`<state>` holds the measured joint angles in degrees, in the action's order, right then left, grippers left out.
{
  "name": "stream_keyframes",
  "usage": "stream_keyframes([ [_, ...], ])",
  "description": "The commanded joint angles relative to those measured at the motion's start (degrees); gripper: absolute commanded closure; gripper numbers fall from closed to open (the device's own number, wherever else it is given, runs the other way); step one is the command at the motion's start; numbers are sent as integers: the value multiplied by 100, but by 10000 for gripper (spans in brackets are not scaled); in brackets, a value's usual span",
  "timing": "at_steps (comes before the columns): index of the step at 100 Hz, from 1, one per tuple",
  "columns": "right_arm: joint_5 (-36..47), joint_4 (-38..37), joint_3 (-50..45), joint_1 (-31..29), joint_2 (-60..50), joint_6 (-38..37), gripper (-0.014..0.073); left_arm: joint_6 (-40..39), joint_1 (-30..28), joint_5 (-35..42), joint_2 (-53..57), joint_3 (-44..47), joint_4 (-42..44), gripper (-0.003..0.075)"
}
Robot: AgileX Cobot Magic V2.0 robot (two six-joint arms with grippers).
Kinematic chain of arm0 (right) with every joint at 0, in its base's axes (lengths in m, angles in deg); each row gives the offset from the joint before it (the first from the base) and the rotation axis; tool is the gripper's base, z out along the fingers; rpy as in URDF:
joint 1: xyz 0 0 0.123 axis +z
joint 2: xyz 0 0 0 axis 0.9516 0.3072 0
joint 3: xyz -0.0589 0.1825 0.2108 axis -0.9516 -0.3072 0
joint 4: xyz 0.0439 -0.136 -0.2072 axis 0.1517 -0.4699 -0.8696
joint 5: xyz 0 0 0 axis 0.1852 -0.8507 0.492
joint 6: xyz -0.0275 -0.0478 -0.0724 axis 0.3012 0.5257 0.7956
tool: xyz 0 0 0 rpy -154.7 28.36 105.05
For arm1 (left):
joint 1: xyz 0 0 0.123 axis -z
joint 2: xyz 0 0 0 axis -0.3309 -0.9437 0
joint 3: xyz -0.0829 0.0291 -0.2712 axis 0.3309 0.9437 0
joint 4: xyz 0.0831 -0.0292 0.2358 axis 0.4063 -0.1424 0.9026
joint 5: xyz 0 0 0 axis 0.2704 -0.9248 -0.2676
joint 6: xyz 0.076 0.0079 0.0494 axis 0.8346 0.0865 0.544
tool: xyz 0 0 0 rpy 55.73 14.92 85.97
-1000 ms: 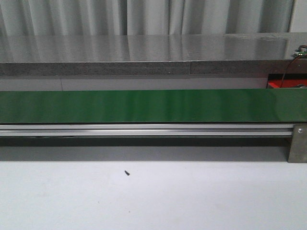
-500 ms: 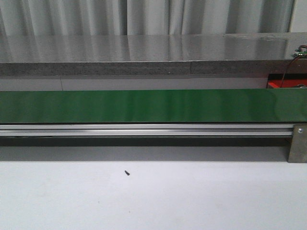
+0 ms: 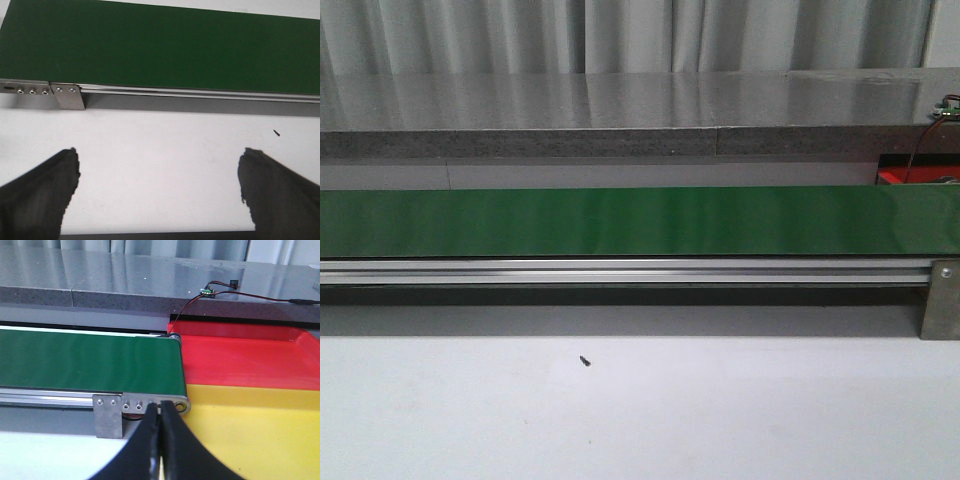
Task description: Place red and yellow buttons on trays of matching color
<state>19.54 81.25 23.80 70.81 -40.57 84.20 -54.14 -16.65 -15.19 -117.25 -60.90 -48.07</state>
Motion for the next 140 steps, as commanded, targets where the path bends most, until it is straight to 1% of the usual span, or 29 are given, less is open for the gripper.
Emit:
stream_keyframes([
  [1,472,-50,107,-5,-96,-3,662,-479,-1,299,-33,-201,256,82],
  [11,472,-50,107,-5,-96,-3,662,-1424,-54,312,-92,-201,1182,82],
  [17,472,-50,107,-5,-96,-3,662,-1654,-135,312,-160,-201,1633,82],
  [22,472,-50,107,-5,-96,-3,662,-1773,-263,312,-259,-201,1825,82],
  [38,472,-50,107,-5,-96,-3,662,-1785,-846,631,-776,-201,1813,81],
  [63,472,-50,107,-5,-96,-3,662,-1785,-2023,1432,-1820,-201,1824,81],
  [76,472,-50,107,-5,-96,-3,662,-1785,-2579,1549,-2316,-312,1787,81],
  [88,472,-50,107,-5,-96,-3,662,-1785,-2915,1584,-2827,-571,1787,81],
  [101,472,-50,107,-5,-96,-3,662,-1748,-3077,1519,-3360,-945,1865,81],
  [140,472,-50,107,-5,-96,-3,662,-1737,-3089,1445,-4776,-1619,1953,81],
])
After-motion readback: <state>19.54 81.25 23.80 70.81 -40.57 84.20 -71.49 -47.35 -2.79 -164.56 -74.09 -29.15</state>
